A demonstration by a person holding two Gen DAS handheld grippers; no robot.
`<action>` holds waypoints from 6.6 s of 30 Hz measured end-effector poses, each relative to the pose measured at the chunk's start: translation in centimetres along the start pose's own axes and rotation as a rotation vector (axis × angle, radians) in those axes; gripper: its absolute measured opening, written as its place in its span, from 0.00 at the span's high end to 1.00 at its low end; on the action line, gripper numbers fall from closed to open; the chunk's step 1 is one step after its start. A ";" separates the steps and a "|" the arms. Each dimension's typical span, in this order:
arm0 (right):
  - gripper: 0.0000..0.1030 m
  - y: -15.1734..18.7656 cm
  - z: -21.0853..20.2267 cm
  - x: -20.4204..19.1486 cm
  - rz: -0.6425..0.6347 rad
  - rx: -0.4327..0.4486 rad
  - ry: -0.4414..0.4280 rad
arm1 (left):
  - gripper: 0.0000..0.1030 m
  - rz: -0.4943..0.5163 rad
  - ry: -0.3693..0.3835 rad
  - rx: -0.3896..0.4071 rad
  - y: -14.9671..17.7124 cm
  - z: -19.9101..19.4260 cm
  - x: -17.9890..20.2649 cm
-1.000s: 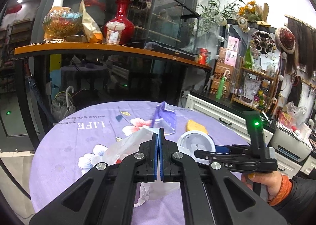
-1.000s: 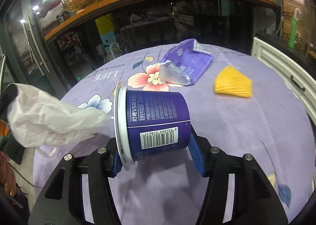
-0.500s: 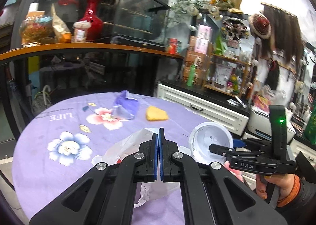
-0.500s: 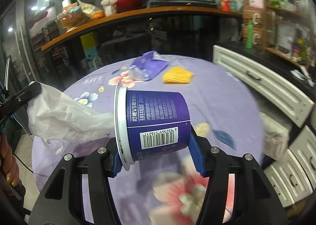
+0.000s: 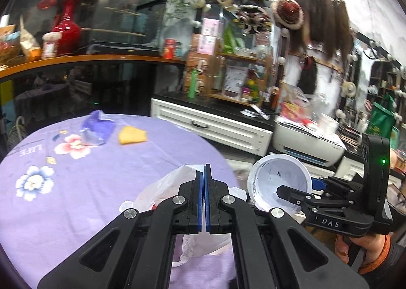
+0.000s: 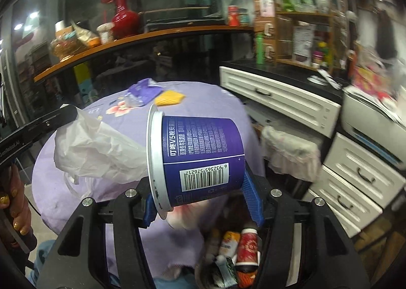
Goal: Collect trash
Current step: 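Carry the white bag and blue cup over the black bin, then open the left tool to drop the white bag into the bin, then lower the blue cup into the bin and open the right tool, then return both tools to the table toward the purple packet and yellow net, then close the left tool on the purple wipes packet and lift it, then grasp the yellow mesh net with the right tool while the left tool holds the packet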
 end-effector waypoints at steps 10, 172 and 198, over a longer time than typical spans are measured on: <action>0.45 5.3 -3.0 8.1 0.158 -0.015 0.120 | 0.98 0.071 0.092 -0.106 3.5 4.5 7.1; 0.14 -9.5 23.5 -11.3 -0.062 -0.180 -0.163 | 0.90 -0.120 -0.442 -0.308 -5.3 21.9 -33.2; 0.15 -16.8 40.5 -19.0 -0.218 -0.314 -0.046 | 0.90 -0.202 -0.533 -0.088 -3.5 9.6 -31.6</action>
Point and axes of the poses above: each gripper's, at about its wrist camera, not at the fingertips, and z roughly the way its jaws point, x to its right, y to its underside, the point moved 9 cm from there along z, roughly the way its jaws point, and after that the axes turned 5 degrees about -x, right-handed, at the moved point
